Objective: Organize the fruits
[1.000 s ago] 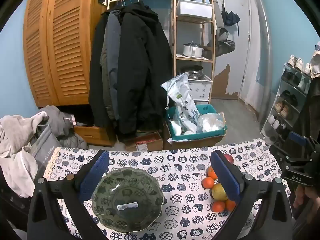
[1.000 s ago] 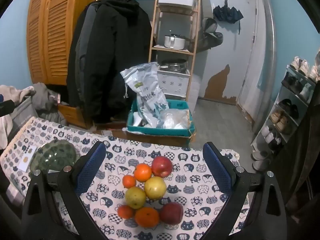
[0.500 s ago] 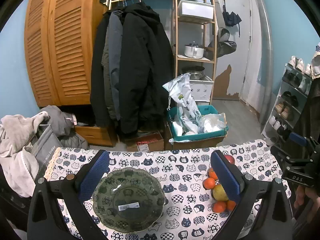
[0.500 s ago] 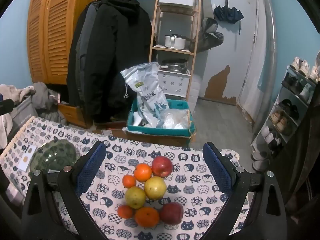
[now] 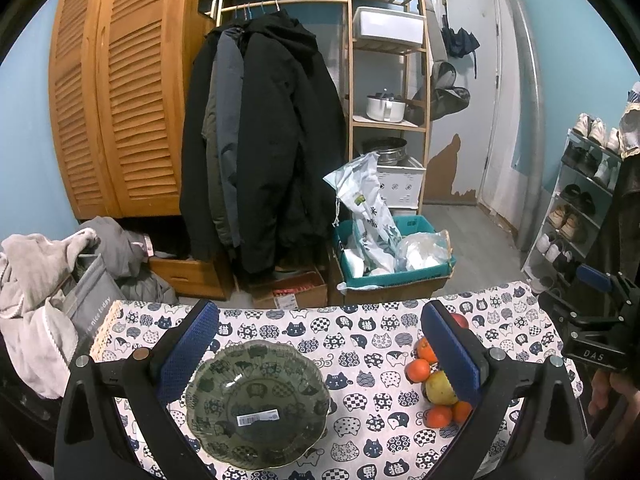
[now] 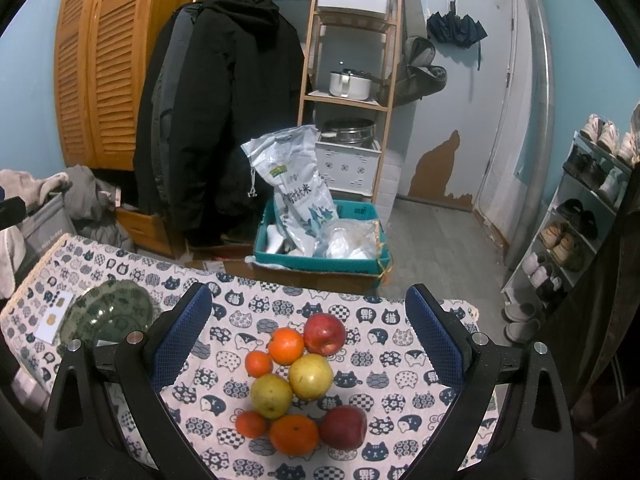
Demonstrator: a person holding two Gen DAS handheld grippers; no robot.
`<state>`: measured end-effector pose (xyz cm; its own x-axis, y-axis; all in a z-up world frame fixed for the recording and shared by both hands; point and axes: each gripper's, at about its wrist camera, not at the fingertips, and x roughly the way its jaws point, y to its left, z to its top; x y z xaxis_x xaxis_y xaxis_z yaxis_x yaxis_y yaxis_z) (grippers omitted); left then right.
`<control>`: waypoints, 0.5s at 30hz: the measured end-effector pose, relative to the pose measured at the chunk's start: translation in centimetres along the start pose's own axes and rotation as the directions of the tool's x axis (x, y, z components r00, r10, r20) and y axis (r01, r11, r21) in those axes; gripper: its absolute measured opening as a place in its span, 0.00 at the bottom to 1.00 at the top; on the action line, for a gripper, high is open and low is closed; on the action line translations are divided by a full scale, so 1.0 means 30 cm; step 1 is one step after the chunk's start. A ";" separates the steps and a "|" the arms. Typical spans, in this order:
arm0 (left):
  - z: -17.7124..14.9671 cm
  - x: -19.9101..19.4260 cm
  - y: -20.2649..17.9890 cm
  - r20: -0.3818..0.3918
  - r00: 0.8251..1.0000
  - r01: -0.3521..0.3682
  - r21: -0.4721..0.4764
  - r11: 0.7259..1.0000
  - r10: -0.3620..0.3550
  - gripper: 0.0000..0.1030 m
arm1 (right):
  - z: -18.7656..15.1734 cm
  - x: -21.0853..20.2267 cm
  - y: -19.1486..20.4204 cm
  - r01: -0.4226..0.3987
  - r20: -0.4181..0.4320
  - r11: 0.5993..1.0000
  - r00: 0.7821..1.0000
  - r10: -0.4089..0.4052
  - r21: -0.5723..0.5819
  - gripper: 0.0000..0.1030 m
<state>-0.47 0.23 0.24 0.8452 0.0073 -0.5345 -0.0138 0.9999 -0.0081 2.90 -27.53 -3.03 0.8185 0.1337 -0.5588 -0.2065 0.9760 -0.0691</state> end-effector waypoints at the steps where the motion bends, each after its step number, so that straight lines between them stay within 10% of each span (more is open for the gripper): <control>1: 0.000 0.000 0.000 0.000 1.000 0.000 0.000 1.000 0.000 0.99 | 0.000 0.000 0.000 -0.001 0.000 1.000 1.000 0.001 0.000 0.93; 15: -0.005 0.001 0.003 -0.004 1.000 0.002 -0.006 1.000 -0.002 0.99 | 0.001 -0.004 0.000 -0.001 0.001 1.000 1.000 0.001 0.000 0.93</control>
<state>-0.53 0.32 0.08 0.8430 0.0051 -0.5379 -0.0154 0.9998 -0.0147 2.81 -27.53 -2.95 0.8188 0.1346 -0.5580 -0.2074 0.9758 -0.0690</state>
